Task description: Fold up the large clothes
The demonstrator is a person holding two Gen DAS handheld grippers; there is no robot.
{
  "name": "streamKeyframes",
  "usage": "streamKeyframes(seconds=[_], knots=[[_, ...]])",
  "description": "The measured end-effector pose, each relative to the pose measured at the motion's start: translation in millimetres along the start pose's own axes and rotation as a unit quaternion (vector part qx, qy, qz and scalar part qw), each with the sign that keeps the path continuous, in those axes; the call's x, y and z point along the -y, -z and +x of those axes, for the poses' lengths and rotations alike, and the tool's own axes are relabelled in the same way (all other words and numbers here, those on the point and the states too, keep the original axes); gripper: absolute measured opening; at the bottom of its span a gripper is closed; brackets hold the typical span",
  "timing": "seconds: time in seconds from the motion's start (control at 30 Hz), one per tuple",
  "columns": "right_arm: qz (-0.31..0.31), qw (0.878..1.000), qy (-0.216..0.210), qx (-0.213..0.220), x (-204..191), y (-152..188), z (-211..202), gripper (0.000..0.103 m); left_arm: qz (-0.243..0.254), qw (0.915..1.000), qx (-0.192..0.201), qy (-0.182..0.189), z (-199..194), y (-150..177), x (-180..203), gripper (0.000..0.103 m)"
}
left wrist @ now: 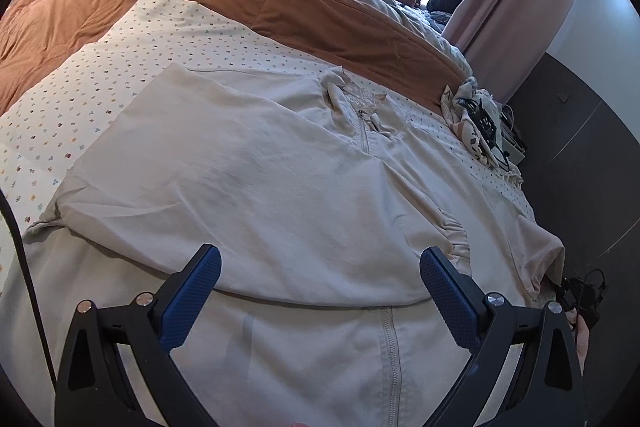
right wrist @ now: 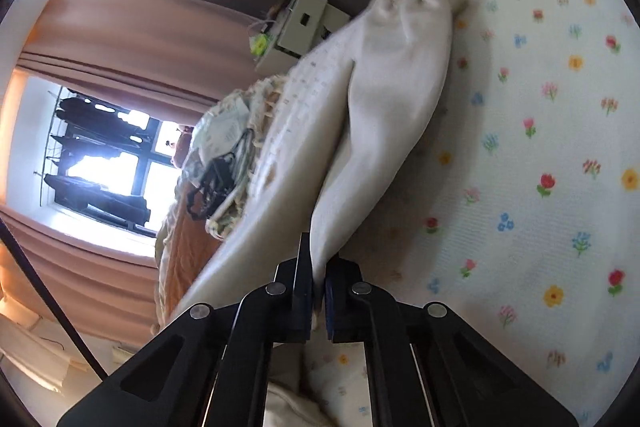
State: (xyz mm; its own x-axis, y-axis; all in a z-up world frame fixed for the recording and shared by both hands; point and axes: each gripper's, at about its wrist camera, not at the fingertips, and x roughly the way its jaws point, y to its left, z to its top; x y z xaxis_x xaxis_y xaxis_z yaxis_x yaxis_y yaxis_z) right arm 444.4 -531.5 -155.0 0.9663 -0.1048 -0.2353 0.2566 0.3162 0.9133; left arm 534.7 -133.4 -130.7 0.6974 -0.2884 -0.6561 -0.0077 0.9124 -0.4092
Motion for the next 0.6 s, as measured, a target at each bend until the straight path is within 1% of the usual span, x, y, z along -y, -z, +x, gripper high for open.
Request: streamKeyframes(seconds=[0.13,0.23,0.4,0.5,0.6], knots=[[-0.045,0.999,-0.027,0.011,-45.4,6.9,-25.3,0.001,-0.013,0.9998,0.015,0.0,-13.3,0.5,-7.7,0.102],[-0.083,0.995,-0.047,0.007,-77.3,20.2,-39.8,0.001,-0.024,0.9996,0.016,0.002,-19.2,6.0,-13.6,0.102],[-0.123,0.99,-0.066,-0.009,-112.1,42.8,-56.5,0.001,-0.042,0.9989,0.02,0.006,-27.5,12.2,-23.0,0.102],[-0.147,0.986,-0.077,-0.028,-129.3,55.7,-59.0,0.001,-0.05,0.9985,0.019,0.014,-27.9,9.9,-26.9,0.102],[-0.182,0.979,-0.077,-0.05,-141.6,66.2,-58.6,0.001,-0.058,0.9977,0.03,0.017,-33.4,6.8,-31.3,0.102]])
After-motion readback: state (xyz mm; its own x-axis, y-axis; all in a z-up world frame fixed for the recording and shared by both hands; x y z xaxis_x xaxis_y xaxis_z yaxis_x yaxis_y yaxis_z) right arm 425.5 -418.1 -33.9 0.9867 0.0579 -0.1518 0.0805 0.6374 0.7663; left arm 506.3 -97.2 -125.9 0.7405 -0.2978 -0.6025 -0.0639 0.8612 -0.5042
